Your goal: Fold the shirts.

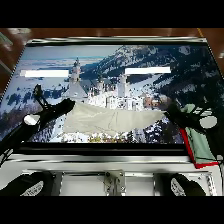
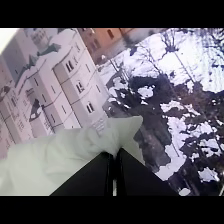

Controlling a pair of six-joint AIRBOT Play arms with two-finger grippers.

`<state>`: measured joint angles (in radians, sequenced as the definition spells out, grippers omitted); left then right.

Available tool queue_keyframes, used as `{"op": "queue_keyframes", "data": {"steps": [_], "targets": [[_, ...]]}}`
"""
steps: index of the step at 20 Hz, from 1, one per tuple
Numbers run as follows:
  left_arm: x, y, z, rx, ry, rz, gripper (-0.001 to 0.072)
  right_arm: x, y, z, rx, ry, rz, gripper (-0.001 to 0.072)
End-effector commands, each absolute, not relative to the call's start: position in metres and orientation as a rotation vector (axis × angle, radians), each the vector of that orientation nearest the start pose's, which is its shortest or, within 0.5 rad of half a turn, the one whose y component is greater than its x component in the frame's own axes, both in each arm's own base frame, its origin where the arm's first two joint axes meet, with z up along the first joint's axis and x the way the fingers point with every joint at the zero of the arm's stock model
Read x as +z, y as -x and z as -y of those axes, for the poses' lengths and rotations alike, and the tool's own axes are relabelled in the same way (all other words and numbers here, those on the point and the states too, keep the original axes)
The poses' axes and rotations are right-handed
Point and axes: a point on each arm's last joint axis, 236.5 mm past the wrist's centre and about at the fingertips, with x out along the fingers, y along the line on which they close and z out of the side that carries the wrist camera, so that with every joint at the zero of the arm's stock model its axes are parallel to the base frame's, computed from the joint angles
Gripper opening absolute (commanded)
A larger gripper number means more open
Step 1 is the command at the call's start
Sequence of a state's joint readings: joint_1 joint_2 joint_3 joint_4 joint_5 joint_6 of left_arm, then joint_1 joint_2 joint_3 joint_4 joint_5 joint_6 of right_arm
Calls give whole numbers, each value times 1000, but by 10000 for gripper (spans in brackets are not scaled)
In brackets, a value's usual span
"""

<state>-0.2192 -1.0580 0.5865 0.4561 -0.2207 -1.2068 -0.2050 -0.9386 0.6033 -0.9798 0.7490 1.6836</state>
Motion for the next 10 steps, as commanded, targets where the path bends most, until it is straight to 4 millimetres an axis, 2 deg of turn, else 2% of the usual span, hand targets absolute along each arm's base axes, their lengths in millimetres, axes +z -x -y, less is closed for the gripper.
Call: {"op": "queue_keyframes", "data": {"steps": [1,2,3,4,6,7,8,10], "targets": [[-2,-396,154,-207,692,-756,34,-34,-344,-20,-117,-818,-1013,85],[-1,-395,156,-215,693,-760,34,-29,-347,-18,-100,-785,-994,100],[0,-394,157,-223,695,-763,34,-23,-351,-18,-70,-741,-985,419],[0,-392,160,-233,695,-770,34,-16,-352,-21,-24,-685,-988,694],[-2,-386,166,-258,698,-798,34,1,-349,-33,76,-606,-1027,686],[-3,-382,170,-273,699,-815,34,8,-341,-46,133,-605,-1075,686],[-4,-379,173,-287,701,-832,34,9,-330,-62,191,-609,-1128,686],[-6,-371,181,-333,670,-859,34,-5,-300,-102,297,-575,-1257,686]]}}
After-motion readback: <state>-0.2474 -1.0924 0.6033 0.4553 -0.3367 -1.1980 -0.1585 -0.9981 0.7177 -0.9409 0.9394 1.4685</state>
